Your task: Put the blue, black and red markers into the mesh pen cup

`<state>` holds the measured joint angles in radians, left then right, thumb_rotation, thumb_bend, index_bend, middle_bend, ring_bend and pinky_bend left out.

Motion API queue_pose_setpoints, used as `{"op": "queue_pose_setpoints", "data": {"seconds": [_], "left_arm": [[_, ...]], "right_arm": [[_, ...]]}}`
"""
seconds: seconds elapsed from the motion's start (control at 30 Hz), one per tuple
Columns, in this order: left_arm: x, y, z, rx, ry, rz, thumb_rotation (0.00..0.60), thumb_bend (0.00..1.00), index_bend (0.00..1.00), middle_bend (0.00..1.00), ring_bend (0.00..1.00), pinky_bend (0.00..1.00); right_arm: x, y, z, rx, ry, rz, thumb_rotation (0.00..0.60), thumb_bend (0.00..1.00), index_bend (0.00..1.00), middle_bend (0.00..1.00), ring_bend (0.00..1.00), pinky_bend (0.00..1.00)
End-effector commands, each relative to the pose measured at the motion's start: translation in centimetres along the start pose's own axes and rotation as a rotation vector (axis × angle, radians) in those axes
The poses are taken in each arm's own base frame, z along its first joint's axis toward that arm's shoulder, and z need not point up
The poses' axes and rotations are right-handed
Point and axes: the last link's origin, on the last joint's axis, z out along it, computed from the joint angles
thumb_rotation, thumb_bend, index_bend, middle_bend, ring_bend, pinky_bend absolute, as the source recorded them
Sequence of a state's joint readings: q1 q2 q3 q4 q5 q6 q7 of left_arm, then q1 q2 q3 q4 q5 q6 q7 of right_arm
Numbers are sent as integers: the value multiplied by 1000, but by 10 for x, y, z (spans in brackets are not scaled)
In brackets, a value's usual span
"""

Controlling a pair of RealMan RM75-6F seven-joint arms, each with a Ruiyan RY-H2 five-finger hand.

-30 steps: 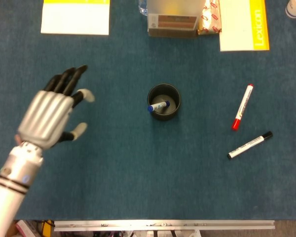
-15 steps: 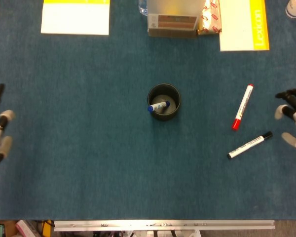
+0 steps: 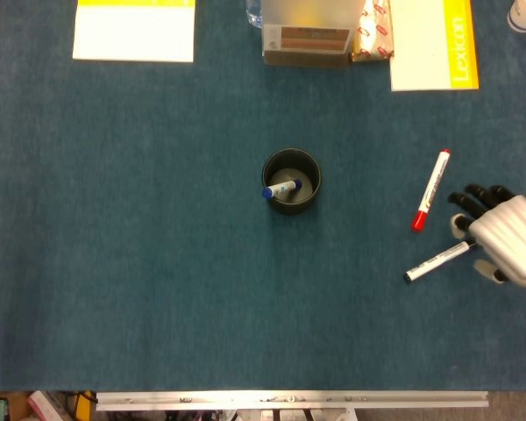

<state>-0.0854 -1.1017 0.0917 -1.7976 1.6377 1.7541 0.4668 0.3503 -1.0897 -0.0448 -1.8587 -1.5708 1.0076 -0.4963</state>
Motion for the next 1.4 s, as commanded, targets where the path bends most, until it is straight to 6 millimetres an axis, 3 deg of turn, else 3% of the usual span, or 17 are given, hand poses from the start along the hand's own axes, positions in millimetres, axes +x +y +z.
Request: {"op": "queue_pose_setpoints", "data": {"seconds": [0.03,0.53,0.87,1.4], "left_arm": [[2,-1,0,5,9,3,600,241,384,32,0,121],[11,-4,0,27,61,33,600,241,386,42,0,121],[11,-6,1,37,81,27,600,241,385,56,0,121],[10,-7,1,41,73,22,600,241,385,60,0,121]], "right_arm": [[-5,-4,3,21,-25,-25,600,162,469,225,171,284],[-34,-14,18,83,-41,-143,600,162,465,221,171,215],[-51,-18,19,105,-24,-124,600,163,318,139,88,118],[-67,-29,19,168,49,-93,600,167,315,131,79,115]]}}
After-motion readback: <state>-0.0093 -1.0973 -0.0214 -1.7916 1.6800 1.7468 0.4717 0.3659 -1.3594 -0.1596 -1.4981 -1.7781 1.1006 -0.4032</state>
